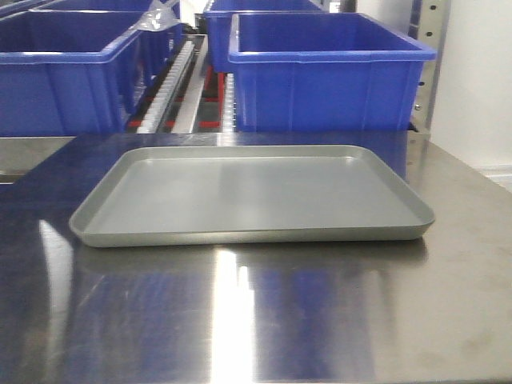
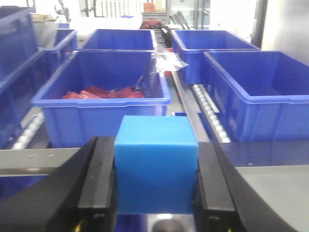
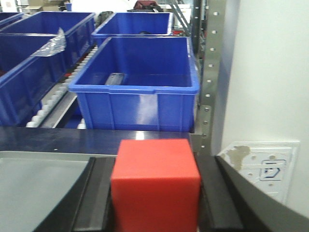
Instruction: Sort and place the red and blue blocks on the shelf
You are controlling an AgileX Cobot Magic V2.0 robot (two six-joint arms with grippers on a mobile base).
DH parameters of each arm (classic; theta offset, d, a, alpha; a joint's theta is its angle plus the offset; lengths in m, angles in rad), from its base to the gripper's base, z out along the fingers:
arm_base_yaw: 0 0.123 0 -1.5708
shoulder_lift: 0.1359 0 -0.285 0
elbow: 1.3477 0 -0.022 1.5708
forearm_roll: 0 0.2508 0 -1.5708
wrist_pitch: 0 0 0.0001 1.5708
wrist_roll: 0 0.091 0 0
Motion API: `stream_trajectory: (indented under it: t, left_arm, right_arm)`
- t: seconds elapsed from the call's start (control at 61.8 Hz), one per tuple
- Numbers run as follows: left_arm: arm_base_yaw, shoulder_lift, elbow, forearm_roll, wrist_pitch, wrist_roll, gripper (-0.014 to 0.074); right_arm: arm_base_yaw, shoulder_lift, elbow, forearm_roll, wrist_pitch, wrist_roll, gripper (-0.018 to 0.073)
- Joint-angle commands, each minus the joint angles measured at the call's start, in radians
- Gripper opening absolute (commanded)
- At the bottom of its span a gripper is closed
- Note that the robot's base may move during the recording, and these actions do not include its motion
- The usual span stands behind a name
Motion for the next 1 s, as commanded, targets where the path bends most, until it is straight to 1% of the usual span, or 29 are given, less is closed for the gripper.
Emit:
stream_trajectory:
  t: [0.0, 0.988]
  left_arm:
    - [0.001, 0.017, -0.03, -0.004, -0.082, -0.006, 0.0125]
    - [0.001, 0.017, -0.03, -0.004, -0.082, -0.006, 0.0125]
  right_arm:
    - [-0.006, 0.006, -0.026, 0.001, -0.086, -0.008, 0.005]
    - [-0.006, 0.006, -0.026, 0.001, -0.086, -0.008, 0.005]
